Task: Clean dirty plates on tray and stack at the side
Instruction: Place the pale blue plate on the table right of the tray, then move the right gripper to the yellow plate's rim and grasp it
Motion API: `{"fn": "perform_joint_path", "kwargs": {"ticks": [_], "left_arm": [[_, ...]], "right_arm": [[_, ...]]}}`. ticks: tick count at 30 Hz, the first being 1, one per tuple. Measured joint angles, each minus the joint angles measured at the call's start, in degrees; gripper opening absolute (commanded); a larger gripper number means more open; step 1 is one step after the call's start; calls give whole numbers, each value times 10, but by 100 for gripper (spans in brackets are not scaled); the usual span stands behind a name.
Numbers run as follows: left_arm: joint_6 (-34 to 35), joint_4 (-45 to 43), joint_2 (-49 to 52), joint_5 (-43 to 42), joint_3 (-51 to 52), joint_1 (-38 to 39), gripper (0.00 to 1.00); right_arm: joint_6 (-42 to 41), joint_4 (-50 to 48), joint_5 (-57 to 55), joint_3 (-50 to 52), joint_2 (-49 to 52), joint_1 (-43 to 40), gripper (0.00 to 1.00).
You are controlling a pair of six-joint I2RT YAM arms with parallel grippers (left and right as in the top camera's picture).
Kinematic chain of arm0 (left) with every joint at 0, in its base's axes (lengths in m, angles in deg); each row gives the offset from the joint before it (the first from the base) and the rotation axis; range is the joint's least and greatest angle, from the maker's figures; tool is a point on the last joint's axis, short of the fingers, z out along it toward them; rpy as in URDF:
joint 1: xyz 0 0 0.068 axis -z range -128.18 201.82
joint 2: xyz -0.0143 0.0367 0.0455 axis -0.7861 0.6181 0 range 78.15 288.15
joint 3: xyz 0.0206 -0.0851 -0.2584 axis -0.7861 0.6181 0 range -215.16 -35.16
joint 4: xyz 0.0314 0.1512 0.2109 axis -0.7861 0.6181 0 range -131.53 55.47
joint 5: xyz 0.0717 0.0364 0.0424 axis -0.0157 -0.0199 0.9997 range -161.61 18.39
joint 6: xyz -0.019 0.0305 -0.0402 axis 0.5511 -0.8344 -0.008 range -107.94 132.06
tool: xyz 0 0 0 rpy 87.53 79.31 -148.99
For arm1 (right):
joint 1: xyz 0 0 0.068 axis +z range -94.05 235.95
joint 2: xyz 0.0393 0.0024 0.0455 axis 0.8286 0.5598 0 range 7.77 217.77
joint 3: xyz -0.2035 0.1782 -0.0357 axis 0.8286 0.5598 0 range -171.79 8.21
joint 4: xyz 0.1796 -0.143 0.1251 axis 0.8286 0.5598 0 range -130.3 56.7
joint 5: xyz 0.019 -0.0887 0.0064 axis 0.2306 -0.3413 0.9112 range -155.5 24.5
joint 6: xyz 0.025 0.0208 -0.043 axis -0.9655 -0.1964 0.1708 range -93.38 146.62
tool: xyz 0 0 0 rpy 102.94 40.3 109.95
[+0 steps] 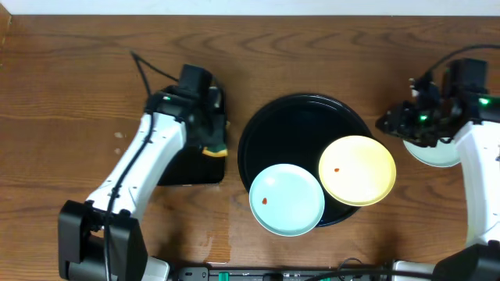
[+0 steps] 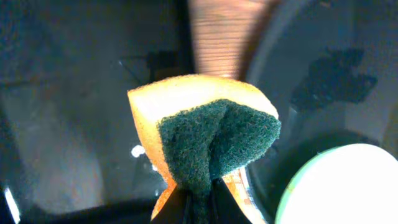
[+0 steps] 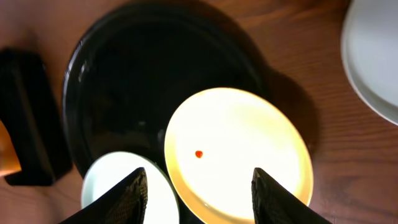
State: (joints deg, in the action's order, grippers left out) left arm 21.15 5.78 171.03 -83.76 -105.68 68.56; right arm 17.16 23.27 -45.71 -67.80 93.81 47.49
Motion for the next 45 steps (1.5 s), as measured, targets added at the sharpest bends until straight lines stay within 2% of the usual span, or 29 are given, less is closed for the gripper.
{"fn": "perform_joint_path", "kwargs": {"ticks": [6, 9, 15, 20, 24, 27, 36, 41, 45], "left_arm": [[-4, -12, 0, 0, 0, 49, 8], [11, -5, 0, 35, 0, 55, 8], [36, -10, 0, 107, 1, -8, 8], [26, -97, 12, 122, 43, -62, 8], [2, -176, 63, 101, 105, -67, 8], [-2, -193, 100, 95, 123, -66, 8], [12, -172, 108, 88, 110, -69, 8], [23, -81, 110, 33, 75, -92, 8], [28, -70, 102, -2, 54, -112, 9]], "right_arm": [[1, 16, -33, 0, 2, 14, 53], [1, 29, -44, 0, 9, 14, 54], [6, 31, -54, 0, 18, 14, 56], [7, 27, -66, 0, 18, 14, 57], [8, 20, -70, 0, 18, 14, 57], [8, 22, -71, 0, 18, 14, 56], [8, 25, -74, 0, 18, 14, 56], [8, 26, -75, 0, 18, 14, 56], [6, 40, -89, 0, 18, 14, 57]]}}
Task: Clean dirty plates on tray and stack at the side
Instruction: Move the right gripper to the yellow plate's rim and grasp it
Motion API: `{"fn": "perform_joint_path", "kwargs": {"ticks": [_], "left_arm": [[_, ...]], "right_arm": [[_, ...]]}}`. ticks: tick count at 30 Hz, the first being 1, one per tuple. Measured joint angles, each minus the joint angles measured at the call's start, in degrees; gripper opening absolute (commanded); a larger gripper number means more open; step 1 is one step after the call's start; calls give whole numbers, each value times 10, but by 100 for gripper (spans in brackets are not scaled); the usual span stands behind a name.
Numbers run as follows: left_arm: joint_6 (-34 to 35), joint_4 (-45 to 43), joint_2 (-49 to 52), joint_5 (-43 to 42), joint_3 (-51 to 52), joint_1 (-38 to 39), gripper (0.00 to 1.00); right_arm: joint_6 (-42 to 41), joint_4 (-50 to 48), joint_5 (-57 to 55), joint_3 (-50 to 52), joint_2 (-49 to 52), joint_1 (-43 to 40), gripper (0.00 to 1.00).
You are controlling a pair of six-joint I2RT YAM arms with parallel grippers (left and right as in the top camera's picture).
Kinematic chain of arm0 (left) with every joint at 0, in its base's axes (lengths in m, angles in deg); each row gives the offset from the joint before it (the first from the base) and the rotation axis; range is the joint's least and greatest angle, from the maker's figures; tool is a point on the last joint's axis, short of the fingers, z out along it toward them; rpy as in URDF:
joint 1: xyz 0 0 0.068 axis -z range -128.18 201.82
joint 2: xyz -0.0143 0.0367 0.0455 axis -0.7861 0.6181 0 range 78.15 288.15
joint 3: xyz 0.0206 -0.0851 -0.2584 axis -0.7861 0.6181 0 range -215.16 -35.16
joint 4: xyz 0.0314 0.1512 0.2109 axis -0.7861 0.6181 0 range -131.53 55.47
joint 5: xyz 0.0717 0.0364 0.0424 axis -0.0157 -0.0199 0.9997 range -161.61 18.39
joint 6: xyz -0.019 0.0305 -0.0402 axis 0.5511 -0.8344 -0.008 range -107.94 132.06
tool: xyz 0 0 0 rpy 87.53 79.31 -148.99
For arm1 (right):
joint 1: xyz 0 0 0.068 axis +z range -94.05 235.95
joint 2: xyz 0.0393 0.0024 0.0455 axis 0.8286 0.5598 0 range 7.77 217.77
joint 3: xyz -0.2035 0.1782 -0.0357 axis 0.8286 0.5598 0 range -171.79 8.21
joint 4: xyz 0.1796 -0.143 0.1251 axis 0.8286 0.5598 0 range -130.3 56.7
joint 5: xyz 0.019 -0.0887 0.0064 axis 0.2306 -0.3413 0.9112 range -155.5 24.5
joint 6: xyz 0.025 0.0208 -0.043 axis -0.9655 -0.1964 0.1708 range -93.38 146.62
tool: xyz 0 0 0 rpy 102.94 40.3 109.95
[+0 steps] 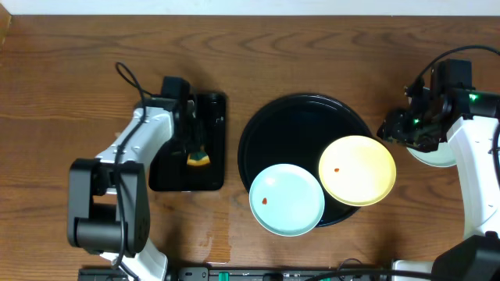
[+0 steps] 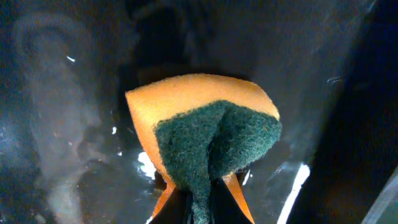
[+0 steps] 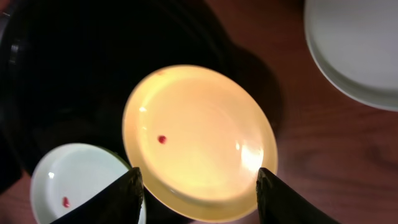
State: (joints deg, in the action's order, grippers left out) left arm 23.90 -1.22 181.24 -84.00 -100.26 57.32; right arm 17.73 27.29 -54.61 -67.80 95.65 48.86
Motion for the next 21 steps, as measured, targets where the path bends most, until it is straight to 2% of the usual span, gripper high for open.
{"fn": "perform_joint_path", "kwargs": {"ticks": [5, 10, 18, 21], "left_arm": [[2, -10, -7, -9, -2, -2, 8], [2, -55, 1, 1, 26, -2, 9], [2, -46, 19, 4, 28, -2, 8], [2, -4, 18, 6, 8, -2, 8]], "right_arm": [[-42, 45, -73, 5, 0, 0, 57], [-60, 7, -81, 78, 2, 0, 55], [-58, -121, -27, 216, 9, 0, 42], [-56, -153, -17, 239, 9, 0, 31]]}}
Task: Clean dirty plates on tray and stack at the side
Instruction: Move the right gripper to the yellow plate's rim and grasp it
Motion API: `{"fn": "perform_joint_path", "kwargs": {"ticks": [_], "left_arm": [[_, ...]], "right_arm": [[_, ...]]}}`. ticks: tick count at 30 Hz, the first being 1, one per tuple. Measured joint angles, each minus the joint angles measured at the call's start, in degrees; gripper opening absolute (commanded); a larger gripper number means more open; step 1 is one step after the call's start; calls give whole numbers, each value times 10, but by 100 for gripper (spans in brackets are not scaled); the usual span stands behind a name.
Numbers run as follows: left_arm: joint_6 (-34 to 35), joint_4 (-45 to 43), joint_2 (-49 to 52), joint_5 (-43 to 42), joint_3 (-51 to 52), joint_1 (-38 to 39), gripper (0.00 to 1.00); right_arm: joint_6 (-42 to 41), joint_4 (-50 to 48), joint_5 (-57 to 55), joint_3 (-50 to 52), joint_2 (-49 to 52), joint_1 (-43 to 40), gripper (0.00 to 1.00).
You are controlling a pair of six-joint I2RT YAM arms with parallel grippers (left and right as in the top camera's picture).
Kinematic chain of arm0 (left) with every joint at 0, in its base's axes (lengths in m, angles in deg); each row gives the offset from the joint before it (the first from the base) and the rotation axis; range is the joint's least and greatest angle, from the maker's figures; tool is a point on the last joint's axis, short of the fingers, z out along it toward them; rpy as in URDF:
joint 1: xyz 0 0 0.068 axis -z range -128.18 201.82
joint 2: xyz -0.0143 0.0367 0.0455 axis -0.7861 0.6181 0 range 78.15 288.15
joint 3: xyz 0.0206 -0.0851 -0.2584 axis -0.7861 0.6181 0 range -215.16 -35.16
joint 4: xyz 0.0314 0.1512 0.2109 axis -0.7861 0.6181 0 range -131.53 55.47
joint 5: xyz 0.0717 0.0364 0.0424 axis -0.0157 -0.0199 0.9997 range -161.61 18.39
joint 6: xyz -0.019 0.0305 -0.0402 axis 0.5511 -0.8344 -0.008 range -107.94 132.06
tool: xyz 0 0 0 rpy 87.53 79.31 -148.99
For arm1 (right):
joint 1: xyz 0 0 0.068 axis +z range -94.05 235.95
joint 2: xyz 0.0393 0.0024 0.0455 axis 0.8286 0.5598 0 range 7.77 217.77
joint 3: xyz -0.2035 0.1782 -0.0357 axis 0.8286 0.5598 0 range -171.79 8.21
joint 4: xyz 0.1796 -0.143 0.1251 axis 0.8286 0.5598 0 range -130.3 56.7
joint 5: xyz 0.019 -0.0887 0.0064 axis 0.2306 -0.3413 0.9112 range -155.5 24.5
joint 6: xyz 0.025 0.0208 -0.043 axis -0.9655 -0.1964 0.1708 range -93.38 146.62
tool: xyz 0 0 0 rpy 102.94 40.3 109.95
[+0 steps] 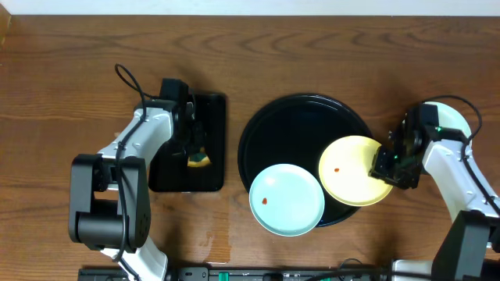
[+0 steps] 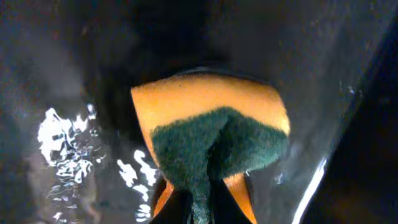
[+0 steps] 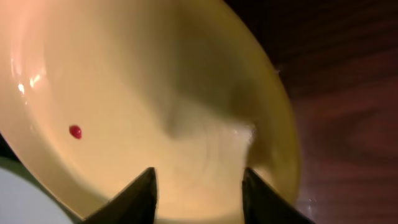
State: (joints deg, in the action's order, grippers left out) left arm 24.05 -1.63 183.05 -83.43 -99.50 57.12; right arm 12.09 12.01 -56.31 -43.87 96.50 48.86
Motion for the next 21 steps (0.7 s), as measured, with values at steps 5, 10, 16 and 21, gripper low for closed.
{"fn": "perform_joint_path", "kwargs": {"ticks": [5, 10, 16, 21], "left_arm": [[0, 16, -19, 2, -16, 0, 8], [0, 14, -26, 2, -19, 0, 8], [0, 9, -26, 2, -16, 0, 8], [0, 7, -26, 2, -16, 0, 8]], "right_arm": [[6, -40, 4, 15, 0, 0, 11], [10, -95, -4, 17, 0, 0, 1], [19, -167, 10, 17, 0, 0, 1], [47, -181, 33, 17, 0, 0, 4]]}}
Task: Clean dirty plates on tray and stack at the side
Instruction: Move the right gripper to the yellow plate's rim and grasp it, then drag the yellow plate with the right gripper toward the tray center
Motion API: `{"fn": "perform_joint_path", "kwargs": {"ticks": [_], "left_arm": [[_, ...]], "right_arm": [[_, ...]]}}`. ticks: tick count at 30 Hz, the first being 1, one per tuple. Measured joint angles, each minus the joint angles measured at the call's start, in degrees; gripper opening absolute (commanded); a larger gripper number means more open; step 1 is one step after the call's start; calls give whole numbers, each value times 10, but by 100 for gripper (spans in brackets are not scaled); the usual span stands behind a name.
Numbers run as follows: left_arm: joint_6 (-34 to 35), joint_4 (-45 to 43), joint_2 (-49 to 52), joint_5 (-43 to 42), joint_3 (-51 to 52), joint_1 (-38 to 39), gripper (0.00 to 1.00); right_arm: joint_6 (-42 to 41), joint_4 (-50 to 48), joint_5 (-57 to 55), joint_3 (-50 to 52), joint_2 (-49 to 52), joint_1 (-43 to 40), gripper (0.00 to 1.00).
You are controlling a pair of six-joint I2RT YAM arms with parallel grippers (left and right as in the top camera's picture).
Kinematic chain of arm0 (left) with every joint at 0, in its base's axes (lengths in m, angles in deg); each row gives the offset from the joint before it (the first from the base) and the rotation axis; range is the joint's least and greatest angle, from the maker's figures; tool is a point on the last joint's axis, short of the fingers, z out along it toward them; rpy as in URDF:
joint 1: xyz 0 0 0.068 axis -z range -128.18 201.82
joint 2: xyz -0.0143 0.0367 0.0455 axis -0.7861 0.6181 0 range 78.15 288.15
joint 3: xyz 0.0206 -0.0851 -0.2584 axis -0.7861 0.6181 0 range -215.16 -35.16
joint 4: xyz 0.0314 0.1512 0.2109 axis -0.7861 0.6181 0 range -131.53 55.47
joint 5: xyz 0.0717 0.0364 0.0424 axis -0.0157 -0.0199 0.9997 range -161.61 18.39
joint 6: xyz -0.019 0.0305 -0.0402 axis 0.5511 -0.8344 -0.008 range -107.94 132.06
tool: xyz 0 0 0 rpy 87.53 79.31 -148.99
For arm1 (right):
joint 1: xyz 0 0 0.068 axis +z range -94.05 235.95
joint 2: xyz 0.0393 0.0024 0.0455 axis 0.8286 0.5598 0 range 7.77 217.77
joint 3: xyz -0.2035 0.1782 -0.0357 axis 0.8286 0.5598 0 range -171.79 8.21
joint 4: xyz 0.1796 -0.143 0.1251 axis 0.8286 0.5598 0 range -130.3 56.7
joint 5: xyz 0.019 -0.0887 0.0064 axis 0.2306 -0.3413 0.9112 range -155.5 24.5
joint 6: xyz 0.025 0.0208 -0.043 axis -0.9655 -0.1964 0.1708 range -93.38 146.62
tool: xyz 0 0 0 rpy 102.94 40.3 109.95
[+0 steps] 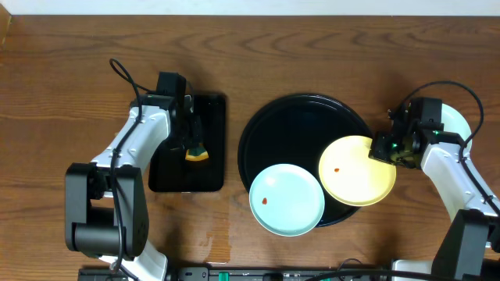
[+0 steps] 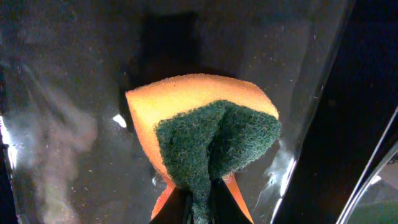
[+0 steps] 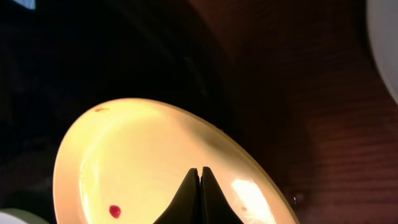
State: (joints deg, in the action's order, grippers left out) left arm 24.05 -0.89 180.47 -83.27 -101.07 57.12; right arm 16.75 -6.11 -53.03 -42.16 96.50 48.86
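Observation:
The round black tray (image 1: 297,129) holds a yellow plate (image 1: 359,187) with a red spot (image 1: 337,169) and a light blue plate (image 1: 287,200) that also has a red spot. My right gripper (image 1: 383,148) is at the yellow plate's upper right rim. In the right wrist view it (image 3: 199,171) is shut over the yellow plate (image 3: 143,162), and nothing shows between its tips. My left gripper (image 1: 193,144) is shut on an orange and green sponge (image 2: 205,130), which it holds over the wet black rectangular dish (image 1: 168,176).
A white plate stack (image 1: 457,125) lies at the right, partly under my right arm, and its edge shows in the right wrist view (image 3: 385,43). Both plates overhang the tray's front rim. Brown wooden table all around.
My right gripper was open and low over the yellow plate's right side; now it is shut by the plate's upper right rim. The sponge, then squashed against the dish bottom, now hangs unsquashed over it.
At first my left gripper held the sponge at the dish's right edge, and my right stood open by the white plates. Then the sponge was over the dish, then pressed into it. My right gripper came down open onto the yellow plate and is now shut there.

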Motion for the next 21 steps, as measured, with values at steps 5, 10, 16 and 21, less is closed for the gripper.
{"fn": "perform_joint_path", "kwargs": {"ticks": [5, 10, 16, 21], "left_arm": [[0, 0, 0, 0, 0, 0, 8], [0, -1, 0, 0, 0, 0, 8], [-1, -1, 0, 0, 0, 0, 8], [-1, -7, 0, 0, 13, 0, 8]], "right_arm": [[3, 71, 8, 0, 0, 0, 48], [24, 97, 22, 0, -1, 0, 47], [28, 158, 42, -18, -28, 0, 48], [2, 219, -12, -42, -66, -1, 48]]}}
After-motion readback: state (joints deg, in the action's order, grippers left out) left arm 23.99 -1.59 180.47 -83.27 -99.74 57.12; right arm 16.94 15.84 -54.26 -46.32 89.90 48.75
